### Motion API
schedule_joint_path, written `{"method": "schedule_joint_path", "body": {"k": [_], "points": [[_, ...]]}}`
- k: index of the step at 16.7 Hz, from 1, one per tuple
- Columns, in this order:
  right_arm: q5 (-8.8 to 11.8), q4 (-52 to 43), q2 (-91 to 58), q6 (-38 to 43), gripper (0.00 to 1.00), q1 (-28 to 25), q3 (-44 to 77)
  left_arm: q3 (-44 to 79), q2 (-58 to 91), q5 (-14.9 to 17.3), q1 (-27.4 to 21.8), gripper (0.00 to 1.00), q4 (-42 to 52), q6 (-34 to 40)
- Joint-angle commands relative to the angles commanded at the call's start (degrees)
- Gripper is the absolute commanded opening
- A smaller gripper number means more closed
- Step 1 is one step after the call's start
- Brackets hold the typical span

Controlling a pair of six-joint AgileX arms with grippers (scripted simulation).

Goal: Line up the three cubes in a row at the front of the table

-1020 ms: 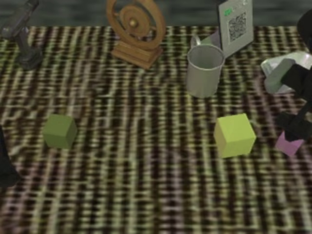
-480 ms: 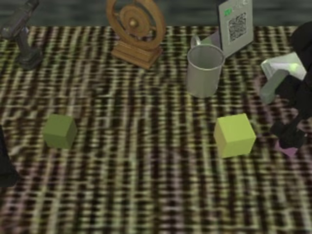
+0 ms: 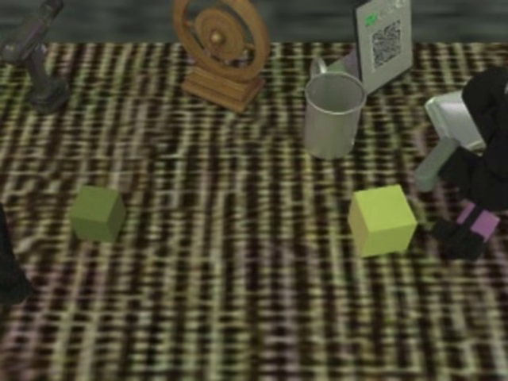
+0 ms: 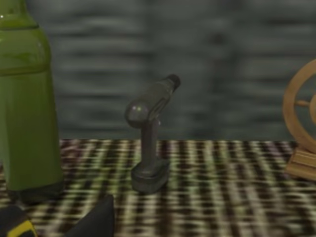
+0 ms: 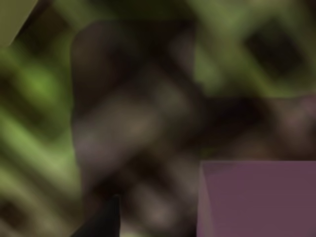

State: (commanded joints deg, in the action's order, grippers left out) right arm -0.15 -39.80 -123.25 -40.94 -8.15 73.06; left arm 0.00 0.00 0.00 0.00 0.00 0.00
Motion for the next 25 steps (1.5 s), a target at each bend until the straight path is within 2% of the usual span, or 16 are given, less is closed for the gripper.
{"method": "schedule_joint_path", "body": {"k": [1,14,22,23,25], "points": [[0.0,0.0,0.0,0.0,1.0,0.0,0.0,0.0,0.0,0.0,0.0,1.0,0.0,0.0],[0.0,0.0,0.0,0.0,0.02,0.0,0.0,0.0,0.0,0.0,0.0,1.0,0.0,0.0],[0.0,0.0,0.0,0.0,0.0,0.0,0.0,0.0,0.0,0.0,0.0,1.0,0.0,0.0],[0.8,-1.7,2.3,0.9,0.0,0.0,0.4,0.0,0.0,0.0,0.0,1.0,0.0,0.0],[0.8,-2.7,2.7,0.8,0.0,0.0,1.1,0.0,0.0,0.0,0.0,1.0,0.0,0.0]]}}
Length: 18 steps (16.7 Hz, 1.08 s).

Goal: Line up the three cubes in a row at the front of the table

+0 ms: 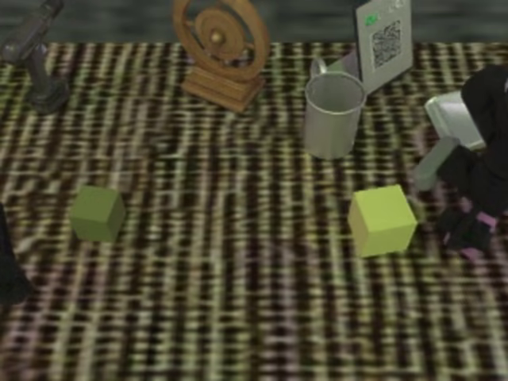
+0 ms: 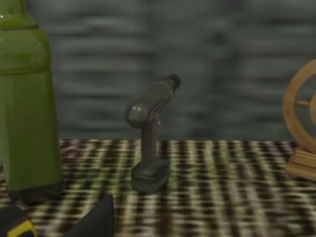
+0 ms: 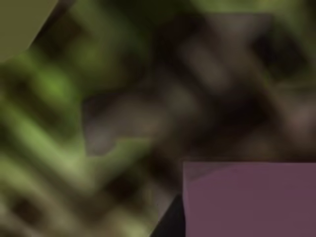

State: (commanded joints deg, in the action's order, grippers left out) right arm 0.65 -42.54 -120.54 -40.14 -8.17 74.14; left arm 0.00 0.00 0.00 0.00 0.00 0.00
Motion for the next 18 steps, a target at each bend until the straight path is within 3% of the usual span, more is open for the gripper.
{"method": "schedule_joint_path", "body": {"k": [6,12,15,18], "points": [[0.0,-11.7,5.4,-0.1,0.0,-0.4,5.7,0.0,0.0,0.0,0.0,1.0,0.0,0.0],[0.1,-13.0,6.2,-0.1,0.0,-0.4,6.4,0.0,0.0,0.0,0.0,1.0,0.0,0.0],[0.1,-13.3,6.9,-1.3,0.0,-3.9,6.1,0.0,0.0,0.0,0.0,1.0,0.0,0.0],[0.1,-13.8,8.3,-3.3,0.0,-10.8,5.2,0.0,0.0,0.0,0.0,1.0,0.0,0.0]]}}
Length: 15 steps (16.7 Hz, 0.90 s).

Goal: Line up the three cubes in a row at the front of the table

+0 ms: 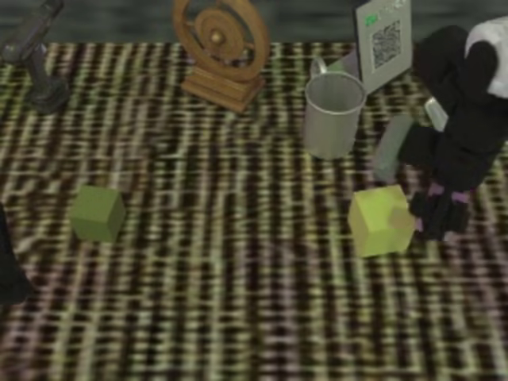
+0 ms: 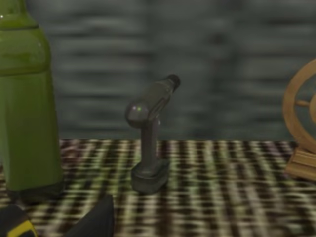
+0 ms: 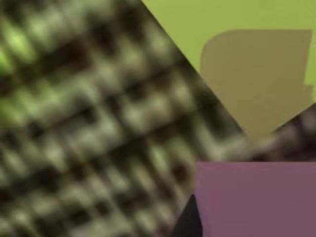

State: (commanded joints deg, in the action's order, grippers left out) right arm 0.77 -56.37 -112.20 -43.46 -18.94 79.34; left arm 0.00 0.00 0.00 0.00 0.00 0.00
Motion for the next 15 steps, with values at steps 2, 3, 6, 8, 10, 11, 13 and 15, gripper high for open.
{"method": "schedule_joint_path", "body": {"k": [2,3,6,8,10,11,13,15], "points": [[0.1,-0.5,1.1,-1.8,0.0,-5.5,-0.8,0.0,0.0,0.0,0.0,1.0,0.0,0.0],[0.1,-0.7,1.7,-2.8,0.0,-8.4,-1.3,0.0,0.0,0.0,0.0,1.0,0.0,0.0],[0.2,-1.3,3.4,-5.3,0.0,-16.4,-2.4,0.0,0.0,0.0,0.0,1.0,0.0,0.0],[0.2,-1.5,4.4,-6.4,0.0,-19.8,-3.0,0.0,0.0,0.0,0.0,1.0,0.0,0.0],[0.2,-1.5,4.7,-6.7,0.0,-20.9,-3.2,0.0,0.0,0.0,0.0,1.0,0.0,0.0],[0.2,-1.5,4.7,-6.7,0.0,-20.9,-3.2,0.0,0.0,0.0,0.0,1.0,0.0,0.0],[0.2,-1.5,4.5,-6.6,0.0,-20.7,-3.0,0.0,0.0,0.0,0.0,1.0,0.0,0.0],[0.2,-0.5,4.1,-6.5,0.0,-20.7,-3.6,0.0,0.0,0.0,0.0,1.0,0.0,0.0]]}}
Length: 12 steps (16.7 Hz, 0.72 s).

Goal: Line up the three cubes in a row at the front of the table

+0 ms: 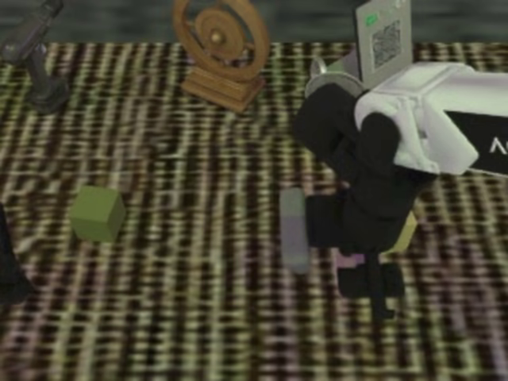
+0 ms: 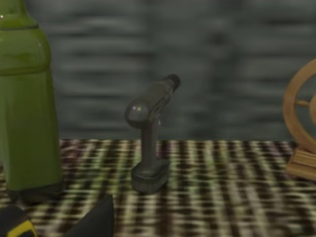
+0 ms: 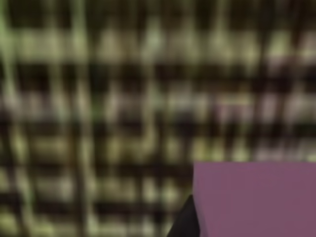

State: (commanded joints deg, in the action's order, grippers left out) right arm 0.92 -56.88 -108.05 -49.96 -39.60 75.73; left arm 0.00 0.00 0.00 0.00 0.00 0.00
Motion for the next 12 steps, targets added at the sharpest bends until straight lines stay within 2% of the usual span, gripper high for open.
{"method": "schedule_joint_path", "body": {"k": [7,12], "points": [[0.0,13.3,-5.2,0.0,0.0,-0.3,-7.9,0.0,0.0,0.0,0.0,1.0,0.0,0.0],[0.0,14.0,-5.6,-0.1,0.0,-0.4,-8.4,0.0,0.0,0.0,0.0,1.0,0.0,0.0]]}}
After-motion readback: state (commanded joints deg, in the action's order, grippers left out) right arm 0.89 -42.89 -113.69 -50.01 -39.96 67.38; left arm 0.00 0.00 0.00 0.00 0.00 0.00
